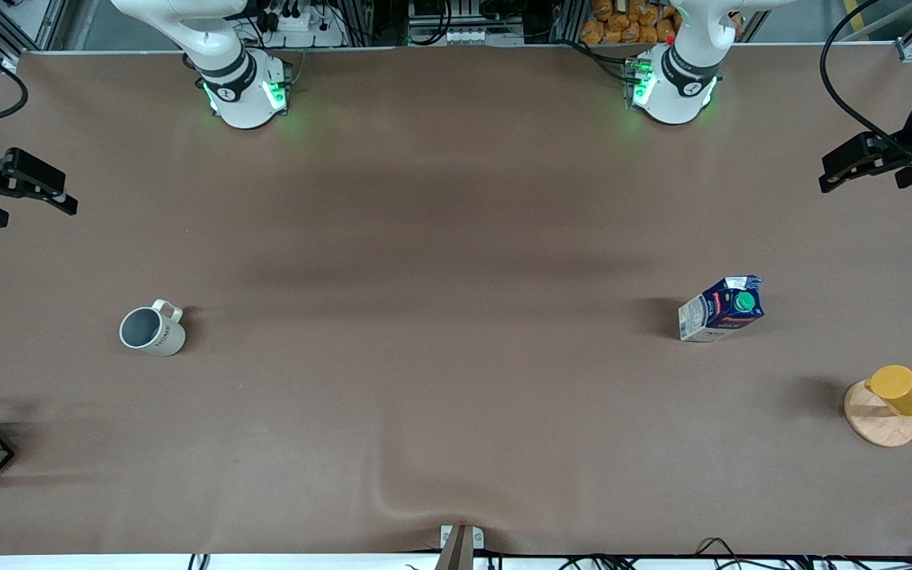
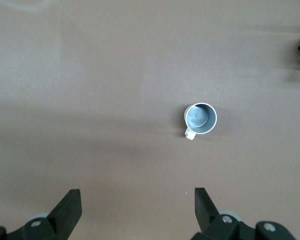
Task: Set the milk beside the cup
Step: 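Move the right gripper toward the mug while the left gripper approaches the milk carton, then grasp the mug rim with the right gripper while the left gripper grasps the carton, then carry the mug to mid-table with the right gripper while the left lifts the carton, then release the mug and withdraw the right gripper while the left carries the carton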
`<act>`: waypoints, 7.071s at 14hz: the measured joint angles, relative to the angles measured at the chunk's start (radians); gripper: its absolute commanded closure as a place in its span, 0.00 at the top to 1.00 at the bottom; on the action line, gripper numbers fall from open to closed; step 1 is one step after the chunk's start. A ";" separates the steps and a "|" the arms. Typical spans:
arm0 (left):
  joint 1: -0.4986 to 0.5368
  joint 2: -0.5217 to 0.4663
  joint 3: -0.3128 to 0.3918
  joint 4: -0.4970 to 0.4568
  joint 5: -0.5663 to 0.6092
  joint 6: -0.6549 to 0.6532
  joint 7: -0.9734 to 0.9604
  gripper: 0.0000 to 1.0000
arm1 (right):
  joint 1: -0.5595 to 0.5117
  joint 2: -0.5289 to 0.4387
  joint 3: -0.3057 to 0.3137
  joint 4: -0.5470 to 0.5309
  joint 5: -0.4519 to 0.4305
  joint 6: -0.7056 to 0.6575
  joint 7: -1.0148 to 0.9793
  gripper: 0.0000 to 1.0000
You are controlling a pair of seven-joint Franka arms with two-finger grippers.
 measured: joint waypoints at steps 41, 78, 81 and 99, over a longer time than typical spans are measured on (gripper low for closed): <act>0.003 0.366 0.000 -0.265 0.012 0.461 0.003 0.89 | -0.159 0.482 0.016 -0.243 -0.008 0.564 -0.226 0.00; -0.007 0.246 -0.138 -0.047 0.012 0.097 0.000 0.24 | 0.749 0.648 0.018 -0.043 0.018 0.764 1.658 1.00; -0.007 0.243 -0.148 -0.046 0.012 0.071 0.000 0.24 | 0.746 0.648 0.006 -0.029 0.018 0.759 1.673 1.00; -0.019 0.222 -0.369 -0.040 -0.069 -0.015 -0.313 0.24 | 0.197 0.498 -0.023 0.160 0.113 0.070 0.566 1.00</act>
